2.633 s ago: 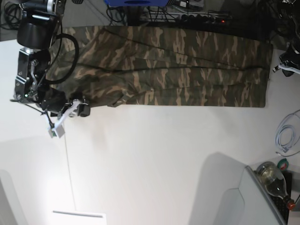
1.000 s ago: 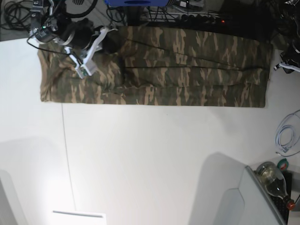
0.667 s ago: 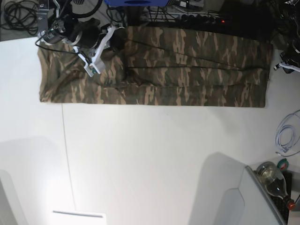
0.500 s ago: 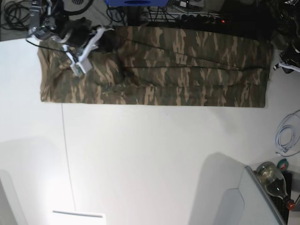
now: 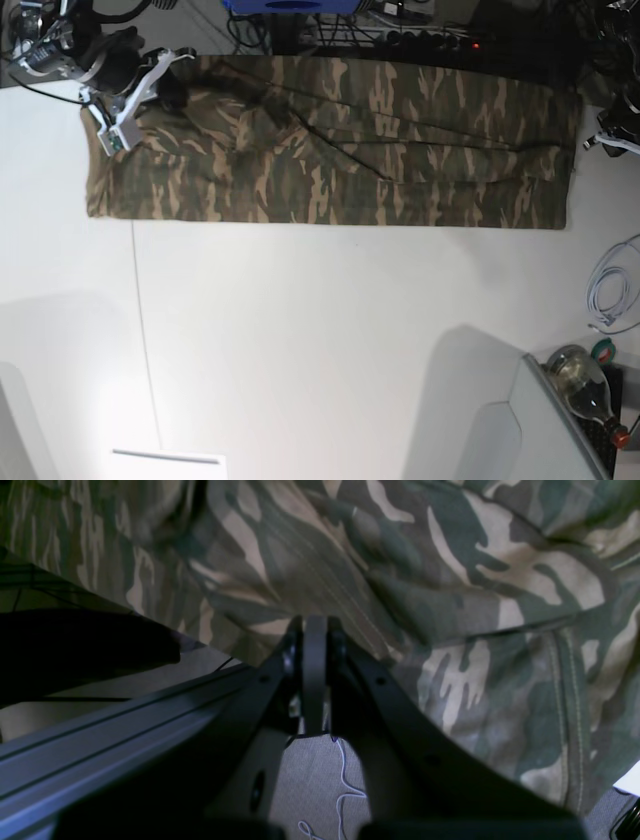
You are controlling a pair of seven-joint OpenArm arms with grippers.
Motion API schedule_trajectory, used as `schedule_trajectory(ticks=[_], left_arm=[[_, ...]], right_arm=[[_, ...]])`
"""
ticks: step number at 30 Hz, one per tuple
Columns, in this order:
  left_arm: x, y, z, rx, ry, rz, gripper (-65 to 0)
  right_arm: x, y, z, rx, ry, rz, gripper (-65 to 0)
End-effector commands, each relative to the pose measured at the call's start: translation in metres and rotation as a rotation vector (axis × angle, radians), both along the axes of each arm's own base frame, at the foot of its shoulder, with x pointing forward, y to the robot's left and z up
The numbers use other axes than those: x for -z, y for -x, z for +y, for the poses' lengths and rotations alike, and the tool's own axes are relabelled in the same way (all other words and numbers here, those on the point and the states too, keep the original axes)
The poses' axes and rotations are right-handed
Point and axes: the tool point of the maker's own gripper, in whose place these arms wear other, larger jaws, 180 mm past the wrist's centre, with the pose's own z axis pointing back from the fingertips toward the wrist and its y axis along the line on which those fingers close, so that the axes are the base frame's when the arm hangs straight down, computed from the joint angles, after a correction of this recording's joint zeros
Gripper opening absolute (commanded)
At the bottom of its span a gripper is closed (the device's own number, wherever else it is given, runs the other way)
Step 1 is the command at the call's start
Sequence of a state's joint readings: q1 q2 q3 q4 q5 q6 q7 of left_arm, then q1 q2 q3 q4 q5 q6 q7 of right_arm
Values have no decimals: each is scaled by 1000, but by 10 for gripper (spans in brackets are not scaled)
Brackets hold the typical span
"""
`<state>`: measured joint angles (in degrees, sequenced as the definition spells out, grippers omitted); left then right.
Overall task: Layout the t-shirt on the table in an organized manner, then fold the t-shirt properly
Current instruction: 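Grasp the shirt end with the right gripper and fold it inward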
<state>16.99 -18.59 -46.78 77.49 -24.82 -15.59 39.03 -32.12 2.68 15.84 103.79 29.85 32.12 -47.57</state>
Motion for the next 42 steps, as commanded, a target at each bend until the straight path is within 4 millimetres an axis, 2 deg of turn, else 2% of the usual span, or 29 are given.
schedule_trajectory(ticks=[1, 3, 7, 10, 12, 16, 18, 19, 21, 25, 26, 28, 31, 32, 42], left_arm=[[-16, -9, 10, 11, -42, -36, -650], [-15, -8, 10, 9, -39, -33, -650], [-14, -7, 10, 7, -37, -31, -650], [-14, -7, 10, 7, -37, -31, -650], [-14, -7, 10, 7, -37, -31, -650], [-14, -7, 10, 7, -37, -31, -650], [-14, -7, 10, 7, -37, -31, -650], [-14, -7, 10, 7, -37, -31, -650], [-14, -7, 10, 7, -37, -31, -650], [-14, -7, 10, 7, -37, -31, -650], [-14, -7, 10, 7, -37, -31, -650], [-14, -8, 10, 8, -38, -32, -650], [-14, -7, 11, 4, -38, -32, -650], [-14, -6, 11, 3, -39, -31, -650], [-14, -3, 13, -1, -40, -25, -650]], right_arm=[[-9, -6, -8, 18, 2, -38, -650], [-9, -7, -18, 43, 18, -40, -650], [-8, -9, -17, 51, 13, -42, -648], [2, -11, -20, 65, 6, -17, -629], [7, -10, -22, 70, 6, -3, -557], [5, -6, -23, 65, 11, -2, -350], [-4, -8, -23, 59, 21, -31, -287], [-10, -8, -20, 49, 22, -47, -282], [-20, -11, -15, 26, 25, -73, -282], [-19, -4, 22, -88, -28, -61, -294], [-16, 0, 33, -118, -48, -49, -326], [-10, 7, 49, -150, -81, -23, -440], [-1, 8, 62, -179, -106, 5, -600], [2, 10, 65, -186, -113, 16, -624], [-7, -16, 94, -223, -152, -30, -633]])
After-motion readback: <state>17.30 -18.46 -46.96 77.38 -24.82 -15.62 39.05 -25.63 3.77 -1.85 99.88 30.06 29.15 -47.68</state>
